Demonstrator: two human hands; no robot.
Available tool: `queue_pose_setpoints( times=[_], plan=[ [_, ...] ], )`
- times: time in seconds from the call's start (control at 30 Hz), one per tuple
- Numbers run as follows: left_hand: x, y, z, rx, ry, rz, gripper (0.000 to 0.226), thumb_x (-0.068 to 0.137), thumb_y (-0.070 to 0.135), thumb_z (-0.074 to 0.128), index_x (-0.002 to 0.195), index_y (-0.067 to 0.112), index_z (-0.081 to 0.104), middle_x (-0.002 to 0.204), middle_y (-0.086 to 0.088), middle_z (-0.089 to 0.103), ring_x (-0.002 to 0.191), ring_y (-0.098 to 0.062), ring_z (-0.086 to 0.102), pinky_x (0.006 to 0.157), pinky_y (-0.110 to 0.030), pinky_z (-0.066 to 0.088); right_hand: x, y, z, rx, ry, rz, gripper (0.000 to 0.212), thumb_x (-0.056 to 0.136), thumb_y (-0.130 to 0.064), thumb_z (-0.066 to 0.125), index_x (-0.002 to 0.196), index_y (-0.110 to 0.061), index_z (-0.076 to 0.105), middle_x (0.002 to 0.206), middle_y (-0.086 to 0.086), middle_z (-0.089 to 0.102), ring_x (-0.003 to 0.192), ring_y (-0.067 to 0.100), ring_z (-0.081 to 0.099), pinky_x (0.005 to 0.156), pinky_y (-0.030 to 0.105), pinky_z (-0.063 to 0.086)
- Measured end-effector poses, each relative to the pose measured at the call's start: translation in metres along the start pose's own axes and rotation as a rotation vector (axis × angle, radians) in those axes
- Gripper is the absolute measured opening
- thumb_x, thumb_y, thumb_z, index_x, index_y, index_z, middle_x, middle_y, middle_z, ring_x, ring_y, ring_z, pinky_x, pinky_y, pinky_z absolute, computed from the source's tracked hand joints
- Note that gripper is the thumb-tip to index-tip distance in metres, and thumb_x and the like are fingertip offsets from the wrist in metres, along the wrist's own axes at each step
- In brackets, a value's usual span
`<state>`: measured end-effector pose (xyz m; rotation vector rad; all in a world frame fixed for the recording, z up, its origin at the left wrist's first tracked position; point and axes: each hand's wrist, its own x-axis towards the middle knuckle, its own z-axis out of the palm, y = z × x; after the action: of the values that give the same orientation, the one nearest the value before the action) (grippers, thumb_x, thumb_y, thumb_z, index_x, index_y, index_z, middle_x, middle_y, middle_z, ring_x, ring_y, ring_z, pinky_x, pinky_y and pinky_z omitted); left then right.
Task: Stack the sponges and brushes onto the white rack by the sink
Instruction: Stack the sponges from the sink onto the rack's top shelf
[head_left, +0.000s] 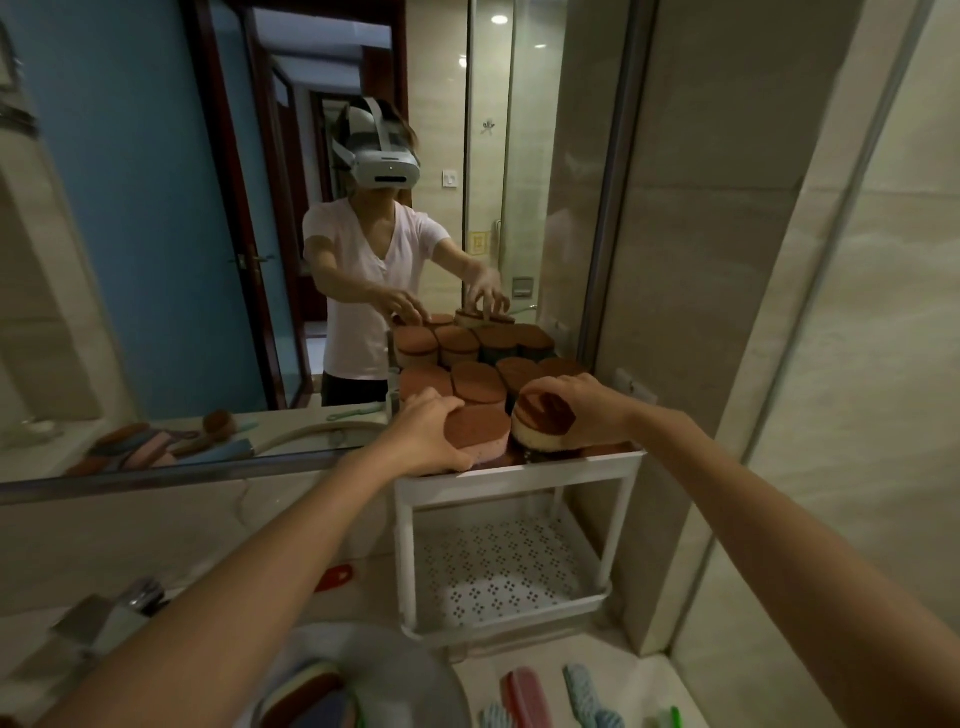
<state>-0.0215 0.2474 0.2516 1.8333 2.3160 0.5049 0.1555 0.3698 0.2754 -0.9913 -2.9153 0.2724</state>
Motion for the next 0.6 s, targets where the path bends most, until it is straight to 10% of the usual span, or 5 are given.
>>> queue_pose_setpoints(
  times=[0.23,0.6],
  plan=[
    [0.005,0.004,-0.009,-0.081,0.093,0.057,0.075,0.074,0.033,0.074,0.139,0.02,0.04,0.132,-0.005,0.041,0.124,-0.021,0.037,0.097,-0.029,0.035,-0.002,0.005,-0.019,-0.004,0.246,0.001,0.062,0.076,-0.021,0.073,0.129,-0.028,0.043,0.131,0.007,0.041,0.121,0.027,0.04,0.103,0.042,0.039],
    [0.013,0.015,0.005,-0.028,-0.068,0.038,0.074,0.078,0.03,0.069,0.143,0.021,0.034,0.135,-0.008,0.036,0.13,-0.026,0.032,0.103,-0.035,0.036,-0.002,0.022,0.014,-0.033,0.1,0.046,0.063,0.076,-0.025,0.071,0.132,-0.027,0.043,0.127,0.01,0.044,0.116,0.03,0.044,0.098,0.038,0.042]
  ],
)
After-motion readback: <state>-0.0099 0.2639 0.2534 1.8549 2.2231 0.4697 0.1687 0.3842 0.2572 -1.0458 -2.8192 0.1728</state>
